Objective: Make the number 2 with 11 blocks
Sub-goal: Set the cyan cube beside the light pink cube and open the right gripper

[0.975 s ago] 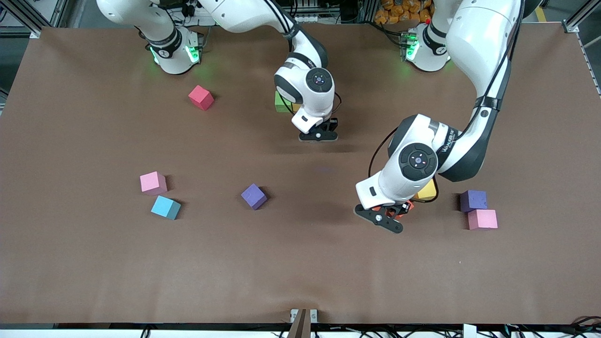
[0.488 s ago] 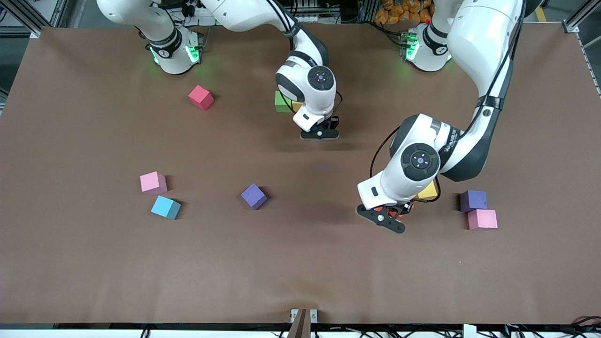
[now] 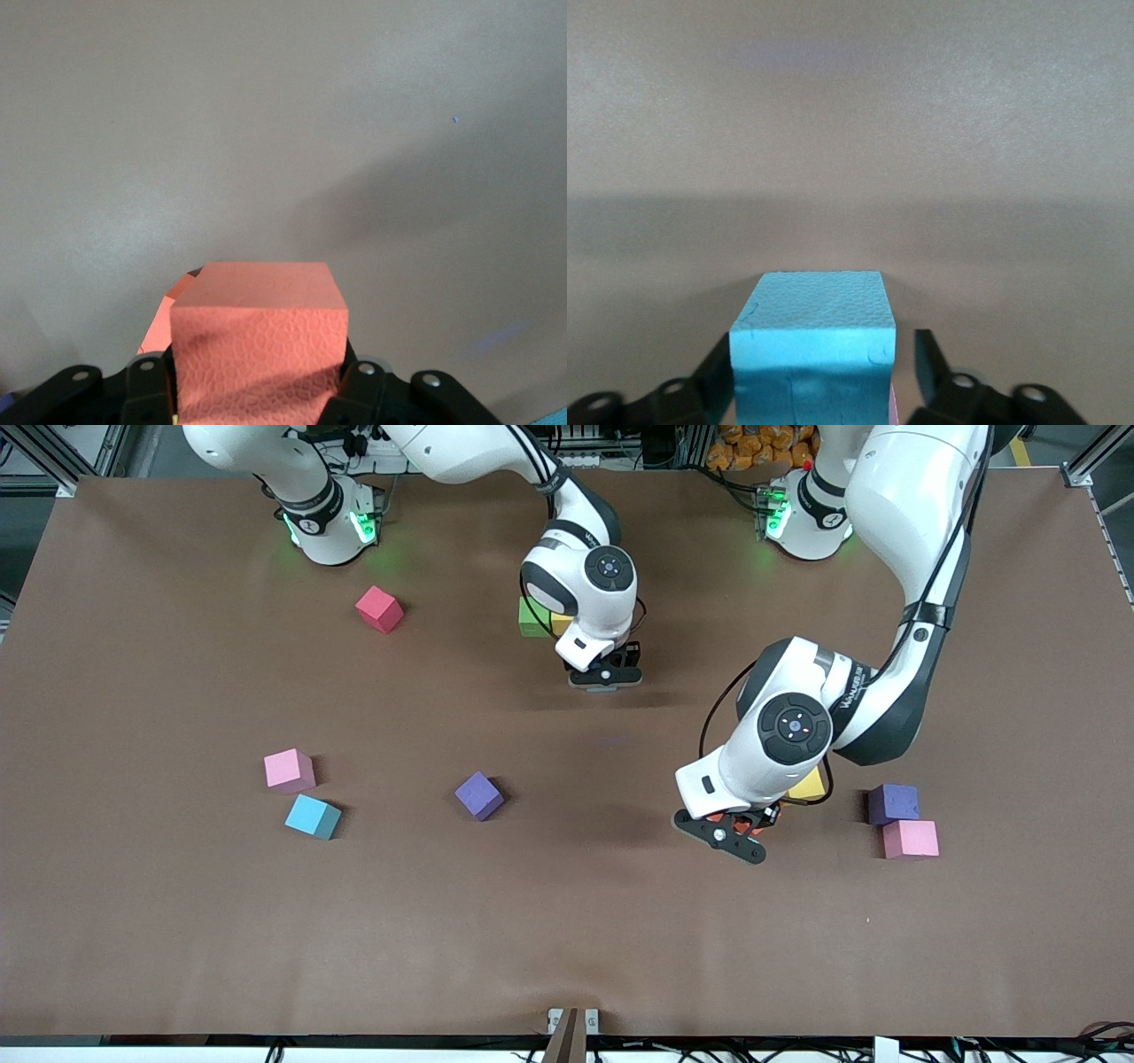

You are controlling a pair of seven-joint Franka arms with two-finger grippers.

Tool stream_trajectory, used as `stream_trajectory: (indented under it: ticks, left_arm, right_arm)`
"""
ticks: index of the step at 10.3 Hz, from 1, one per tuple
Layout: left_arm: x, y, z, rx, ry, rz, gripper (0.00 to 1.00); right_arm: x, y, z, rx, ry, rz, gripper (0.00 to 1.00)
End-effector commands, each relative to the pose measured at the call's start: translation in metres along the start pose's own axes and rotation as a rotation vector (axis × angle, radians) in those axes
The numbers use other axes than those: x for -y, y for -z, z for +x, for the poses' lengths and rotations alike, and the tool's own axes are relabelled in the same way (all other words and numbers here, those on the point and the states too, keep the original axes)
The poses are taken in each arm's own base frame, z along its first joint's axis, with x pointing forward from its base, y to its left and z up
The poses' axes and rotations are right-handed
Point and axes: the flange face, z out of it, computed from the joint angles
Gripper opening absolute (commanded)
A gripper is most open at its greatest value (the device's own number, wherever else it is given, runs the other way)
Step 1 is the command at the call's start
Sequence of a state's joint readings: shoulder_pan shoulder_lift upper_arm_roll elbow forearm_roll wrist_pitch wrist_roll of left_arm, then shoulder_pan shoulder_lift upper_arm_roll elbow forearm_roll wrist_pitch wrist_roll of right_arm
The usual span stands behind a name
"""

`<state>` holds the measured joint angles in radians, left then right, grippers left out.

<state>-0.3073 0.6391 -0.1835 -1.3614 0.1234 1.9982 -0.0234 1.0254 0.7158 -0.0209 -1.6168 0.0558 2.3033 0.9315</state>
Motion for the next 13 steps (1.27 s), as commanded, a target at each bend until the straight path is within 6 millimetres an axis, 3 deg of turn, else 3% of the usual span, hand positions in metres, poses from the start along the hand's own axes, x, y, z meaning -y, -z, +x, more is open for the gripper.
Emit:
stream_trajectory:
  ticks: [1, 4, 7, 10, 13]
  left_arm:
    - [0.003, 0.01, -0.006, 0.007, -0.006, -0.022, 0.08]
    - [0.003, 0.02, -0.007, 0.0, -0.008, -0.019, 0.07]
    - [0.002, 0.031, -0.011, 0.006, -0.008, -0.017, 0.07]
    - [-0.002, 0.055, -0.019, 0.014, -0.008, -0.012, 0.07]
    - [-0.013, 0.059, -0.019, 0.014, 0.055, -0.043, 0.07]
  right_arm:
    - [0.002, 0.005, 0.001, -0.018, -0.004, -0.002, 1.0]
    - [-0.001, 0.033, 0.013, -0.038, -0.03, 0.034, 1.0]
    - [-0.026, 0.08, 0.05, -0.071, -0.086, 0.086, 1.0]
    - [-0.104, 0.107, 0.125, -0.066, -0.219, 0.074, 1.0]
    - [-0.176, 0.103, 0.181, -0.058, -0.413, 0.07, 1.0]
